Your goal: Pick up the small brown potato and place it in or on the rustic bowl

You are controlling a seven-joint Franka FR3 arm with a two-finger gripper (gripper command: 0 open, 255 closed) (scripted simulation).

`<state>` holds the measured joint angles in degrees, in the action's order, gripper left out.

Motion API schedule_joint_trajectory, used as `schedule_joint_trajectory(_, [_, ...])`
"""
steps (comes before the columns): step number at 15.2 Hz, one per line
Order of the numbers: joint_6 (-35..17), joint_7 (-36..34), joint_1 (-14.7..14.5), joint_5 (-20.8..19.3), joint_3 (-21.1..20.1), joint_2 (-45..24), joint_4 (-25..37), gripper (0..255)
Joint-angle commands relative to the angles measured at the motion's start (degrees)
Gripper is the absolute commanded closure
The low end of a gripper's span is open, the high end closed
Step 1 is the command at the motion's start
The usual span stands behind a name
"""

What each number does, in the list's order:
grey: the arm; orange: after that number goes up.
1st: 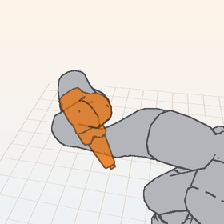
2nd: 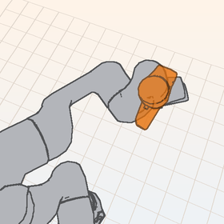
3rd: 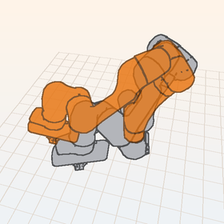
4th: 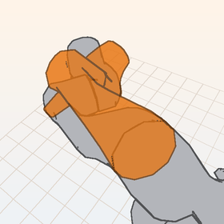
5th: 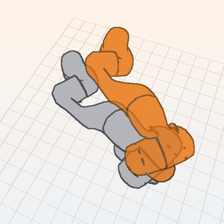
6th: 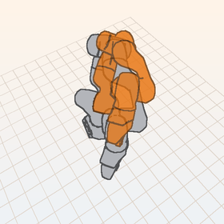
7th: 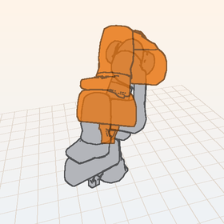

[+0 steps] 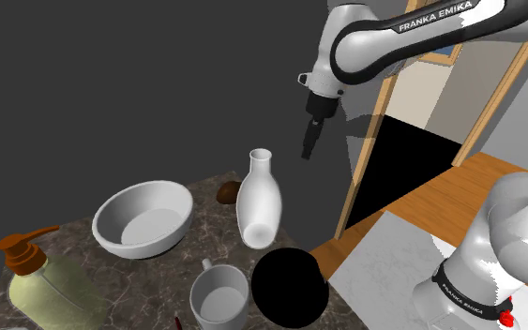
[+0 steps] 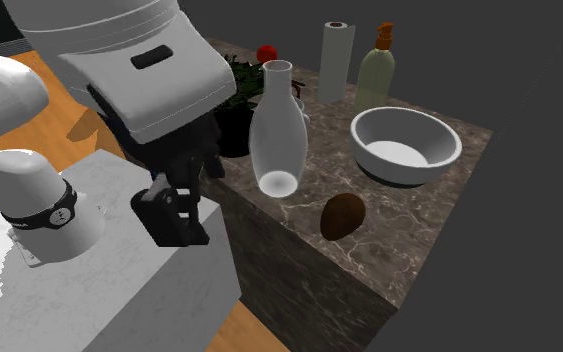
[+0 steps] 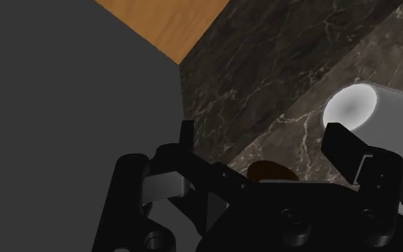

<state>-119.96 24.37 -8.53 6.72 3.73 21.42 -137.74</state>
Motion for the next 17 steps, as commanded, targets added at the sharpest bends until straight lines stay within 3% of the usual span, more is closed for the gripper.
schedule_joint_trajectory(1, [-3.5,5.7,-1.5,1.4,0.9,-4.3,1.4,0])
schedule_joint_trajectory(9, [-11.9,26.1,-6.9,9.0,0.8,-19.5,9.2,0])
schedule_joint_trajectory(15, [-15.0,40.3,-9.0,14.2,-2.0,-29.5,16.3,0])
schedule_joint_trajectory(17, [-15.9,41.4,-9.1,14.7,-2.5,-30.7,16.7,0])
